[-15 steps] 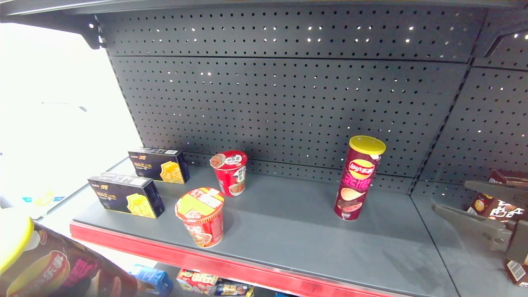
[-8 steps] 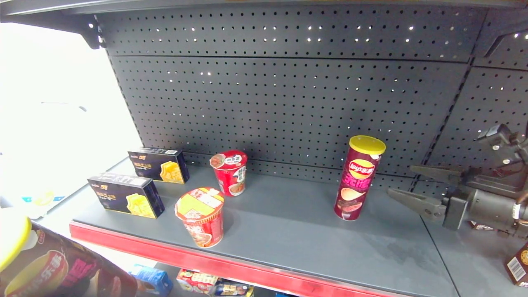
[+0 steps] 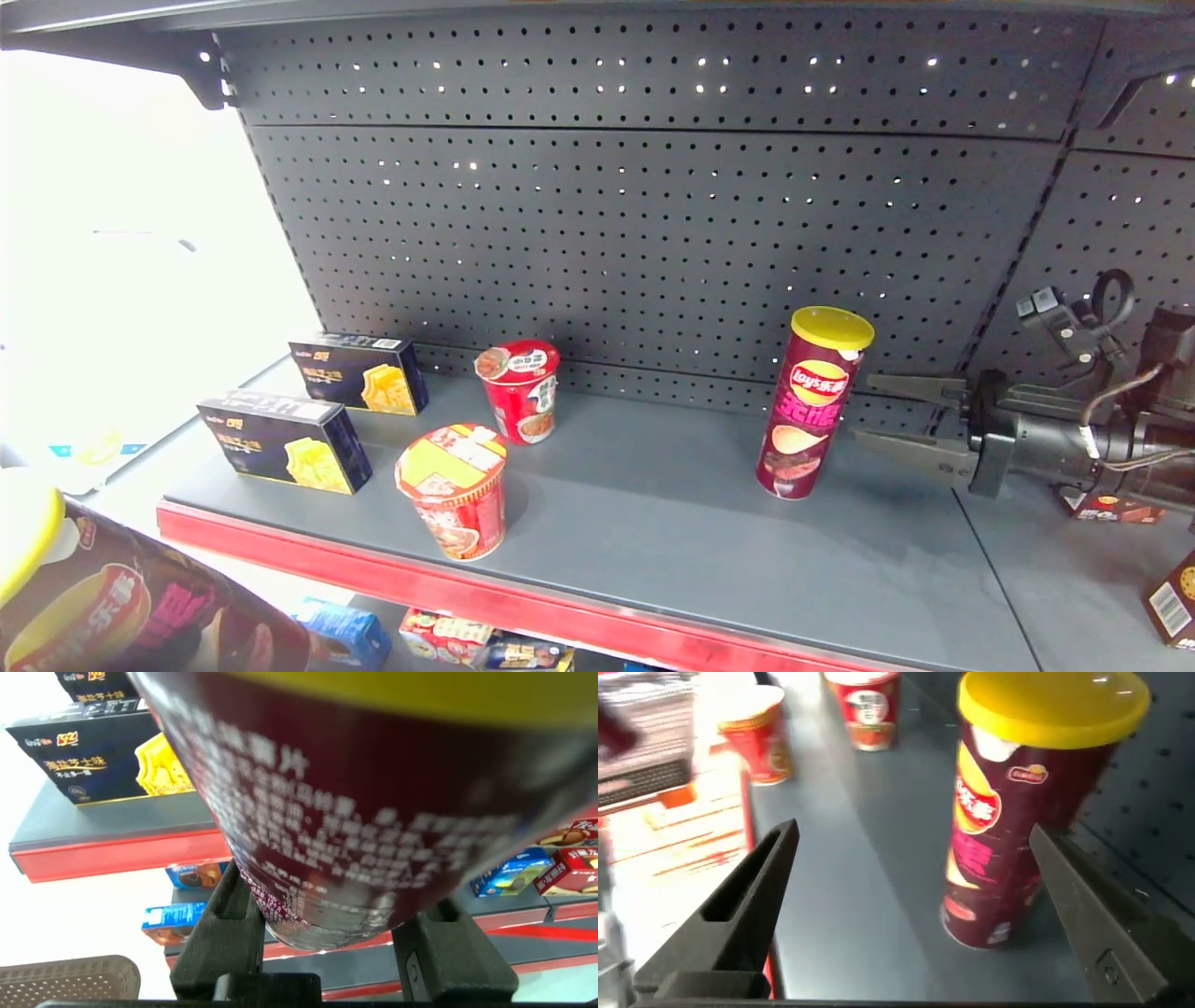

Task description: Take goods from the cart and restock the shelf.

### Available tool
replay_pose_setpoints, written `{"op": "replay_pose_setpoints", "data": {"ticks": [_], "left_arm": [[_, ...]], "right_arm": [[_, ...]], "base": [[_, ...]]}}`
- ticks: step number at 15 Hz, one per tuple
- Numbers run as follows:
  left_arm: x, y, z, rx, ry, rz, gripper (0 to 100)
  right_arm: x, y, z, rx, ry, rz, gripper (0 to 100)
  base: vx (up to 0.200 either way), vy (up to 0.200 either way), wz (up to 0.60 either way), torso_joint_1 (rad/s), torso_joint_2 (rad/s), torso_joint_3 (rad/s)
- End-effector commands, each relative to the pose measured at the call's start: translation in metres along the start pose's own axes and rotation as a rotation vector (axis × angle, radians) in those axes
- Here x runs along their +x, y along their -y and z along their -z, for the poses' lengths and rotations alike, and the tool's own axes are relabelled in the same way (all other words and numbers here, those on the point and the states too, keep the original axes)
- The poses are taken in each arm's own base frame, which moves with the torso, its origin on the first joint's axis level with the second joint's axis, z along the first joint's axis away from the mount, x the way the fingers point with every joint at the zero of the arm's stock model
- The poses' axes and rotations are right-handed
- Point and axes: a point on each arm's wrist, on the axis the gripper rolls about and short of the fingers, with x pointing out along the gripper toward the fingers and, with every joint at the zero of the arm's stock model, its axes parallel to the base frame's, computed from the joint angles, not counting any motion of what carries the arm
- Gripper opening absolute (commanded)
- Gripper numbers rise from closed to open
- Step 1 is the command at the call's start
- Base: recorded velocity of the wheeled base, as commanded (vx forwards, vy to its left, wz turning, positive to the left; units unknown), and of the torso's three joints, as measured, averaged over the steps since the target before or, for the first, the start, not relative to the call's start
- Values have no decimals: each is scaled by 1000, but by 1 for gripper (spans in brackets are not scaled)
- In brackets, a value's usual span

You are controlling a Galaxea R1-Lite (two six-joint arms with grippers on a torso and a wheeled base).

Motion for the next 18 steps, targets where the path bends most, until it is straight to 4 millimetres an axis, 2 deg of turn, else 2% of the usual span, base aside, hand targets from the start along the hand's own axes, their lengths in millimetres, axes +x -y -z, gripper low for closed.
{"op": "replay_pose_setpoints", "data": {"ticks": [1,4,10,18], "left_arm": [[0,0,0,0,1,-1,0],[0,0,0,0,0,-1,0],[0,0,1,-1,-3,-1,0],[2,0,2,-5,-17,-2,0]], "right_arm": [[3,15,5,19,-8,-8,100],[8,22,3,12,-1,-12,100],[26,51,-1,-9,15,-2,100],[47,63,1,-13,17,-26,100]], "base": [[0,0,0,0,0,0],[0,0,0,0,0,0],[0,0,0,0,0,0],[0,0,0,0,0,0]]}}
